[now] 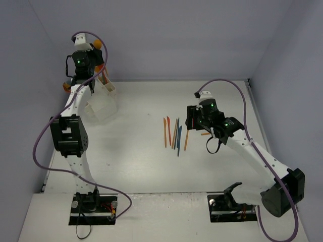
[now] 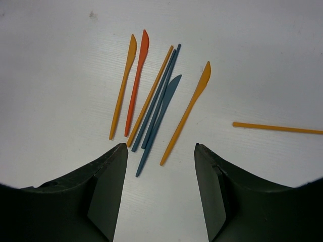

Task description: Sort the eating utensils into containers

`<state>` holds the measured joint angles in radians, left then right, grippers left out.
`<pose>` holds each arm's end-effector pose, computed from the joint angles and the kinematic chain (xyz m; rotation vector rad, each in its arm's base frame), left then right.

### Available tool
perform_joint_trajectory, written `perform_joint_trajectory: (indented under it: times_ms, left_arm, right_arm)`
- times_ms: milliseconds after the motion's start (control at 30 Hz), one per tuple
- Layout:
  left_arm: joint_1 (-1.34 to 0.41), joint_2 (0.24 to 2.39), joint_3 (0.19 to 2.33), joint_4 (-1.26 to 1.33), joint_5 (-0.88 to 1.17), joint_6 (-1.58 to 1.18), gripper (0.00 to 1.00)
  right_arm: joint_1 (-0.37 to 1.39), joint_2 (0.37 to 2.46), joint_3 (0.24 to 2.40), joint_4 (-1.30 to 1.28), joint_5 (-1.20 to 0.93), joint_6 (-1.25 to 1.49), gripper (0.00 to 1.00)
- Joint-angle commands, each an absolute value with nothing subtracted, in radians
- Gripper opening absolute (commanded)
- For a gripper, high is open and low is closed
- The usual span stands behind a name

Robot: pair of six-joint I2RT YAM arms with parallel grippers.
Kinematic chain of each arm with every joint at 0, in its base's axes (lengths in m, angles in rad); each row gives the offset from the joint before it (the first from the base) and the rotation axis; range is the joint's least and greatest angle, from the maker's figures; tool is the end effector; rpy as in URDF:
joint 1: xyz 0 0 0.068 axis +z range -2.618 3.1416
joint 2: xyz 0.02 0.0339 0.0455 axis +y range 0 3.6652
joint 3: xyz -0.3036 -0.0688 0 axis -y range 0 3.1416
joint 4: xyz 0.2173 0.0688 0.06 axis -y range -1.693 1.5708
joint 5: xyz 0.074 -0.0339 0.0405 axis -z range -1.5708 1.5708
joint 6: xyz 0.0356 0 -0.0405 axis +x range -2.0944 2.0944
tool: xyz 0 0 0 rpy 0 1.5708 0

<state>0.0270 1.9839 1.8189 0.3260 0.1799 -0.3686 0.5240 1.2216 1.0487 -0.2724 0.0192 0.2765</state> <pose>0.4737 0.0064 0.4325 -0.1311 1.4188 -0.4090 0.2076 0.1192 0.3733 -0.2408 2.0362 0.4858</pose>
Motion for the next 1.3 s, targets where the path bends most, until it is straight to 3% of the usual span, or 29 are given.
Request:
perform_joint_trajectory:
  times_ms: [0, 1267]
  left_arm:
    - [0.070, 2.026, 1.910, 0.547, 0.262, -0.339, 0.00]
    - [0.117, 2.102, 1.593, 0.940, 0.390, -0.195, 0.04]
  right_arm:
    - [0.522, 1.260, 1.099, -0.235, 0.013, 0.226, 0.52]
    - [0.485, 1.288, 1.055, -0.215, 0.009, 0.219, 0.52]
